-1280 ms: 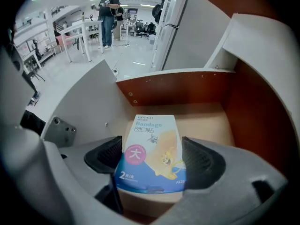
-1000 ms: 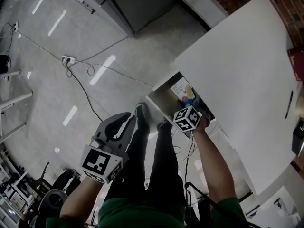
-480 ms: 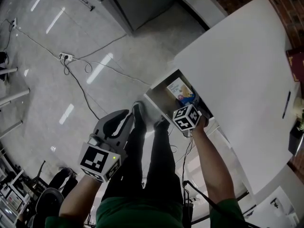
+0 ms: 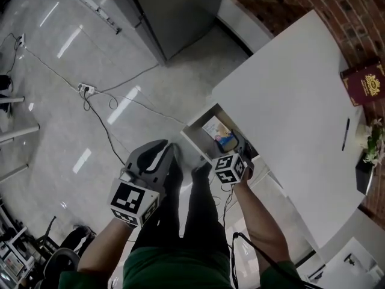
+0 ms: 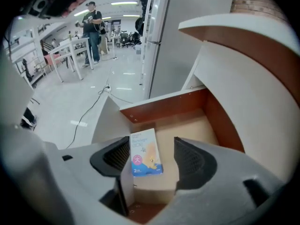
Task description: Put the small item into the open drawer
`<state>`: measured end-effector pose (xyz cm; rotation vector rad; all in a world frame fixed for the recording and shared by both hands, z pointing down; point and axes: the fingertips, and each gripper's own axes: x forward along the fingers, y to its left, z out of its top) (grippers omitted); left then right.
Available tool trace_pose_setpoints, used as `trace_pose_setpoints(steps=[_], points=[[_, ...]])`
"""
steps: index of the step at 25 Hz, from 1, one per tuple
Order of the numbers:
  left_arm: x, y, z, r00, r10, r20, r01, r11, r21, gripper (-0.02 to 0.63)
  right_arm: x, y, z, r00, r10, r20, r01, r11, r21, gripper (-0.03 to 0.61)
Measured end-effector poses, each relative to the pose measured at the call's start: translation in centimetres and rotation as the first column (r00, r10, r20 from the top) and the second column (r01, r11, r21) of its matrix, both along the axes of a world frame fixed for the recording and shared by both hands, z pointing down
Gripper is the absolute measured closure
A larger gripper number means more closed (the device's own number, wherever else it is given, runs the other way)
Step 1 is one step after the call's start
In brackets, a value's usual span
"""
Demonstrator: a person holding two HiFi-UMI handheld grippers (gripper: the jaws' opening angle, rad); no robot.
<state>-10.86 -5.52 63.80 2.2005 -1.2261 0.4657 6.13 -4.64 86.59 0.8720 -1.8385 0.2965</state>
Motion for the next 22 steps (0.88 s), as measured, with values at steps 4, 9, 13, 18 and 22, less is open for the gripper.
trace_pose_setpoints(steps=[4, 9, 13, 18, 22], points=[[0.5, -1.3, -2.0, 1.000, 0.013, 0.003, -0.013, 0.999, 0.034, 0.575, -1.3, 0.3, -3.4, 0.997, 0.025, 0.076, -0.024, 1.000, -0.009, 0.307], [0.9, -2.9, -5.7, 1.000, 0.013, -0.002, -0.013, 0.996, 0.089, 0.575, -3.7, 0.3, -10.0, 0.980, 0.032, 0.198, -0.036, 0.999, 0.015, 0.339], [0.5, -4.3, -9.2, 1.000, 0.005, 0.006, -0.006, 0.986, 0.168, 0.575, -5.1, -1.0, -16.9, 0.952, 0.039, 0.305, -0.068, 0.994, 0.083, 0.364], [0.5, -5.4, -13.4, 1.000, -0.001, 0.004, 0.000, 0.972, 0.235, 0.575, -6.1, -3.8, -25.8, 0.910, 0.023, 0.414, -0.115, 0.974, 0.197, 0.380], [1.3, -5.9, -16.2, 1.000, 0.005, -0.006, -0.003, 0.961, 0.277, 0.575, -6.7, -5.8, -32.7, 0.877, -0.009, 0.481, -0.145, 0.948, 0.283, 0.396]])
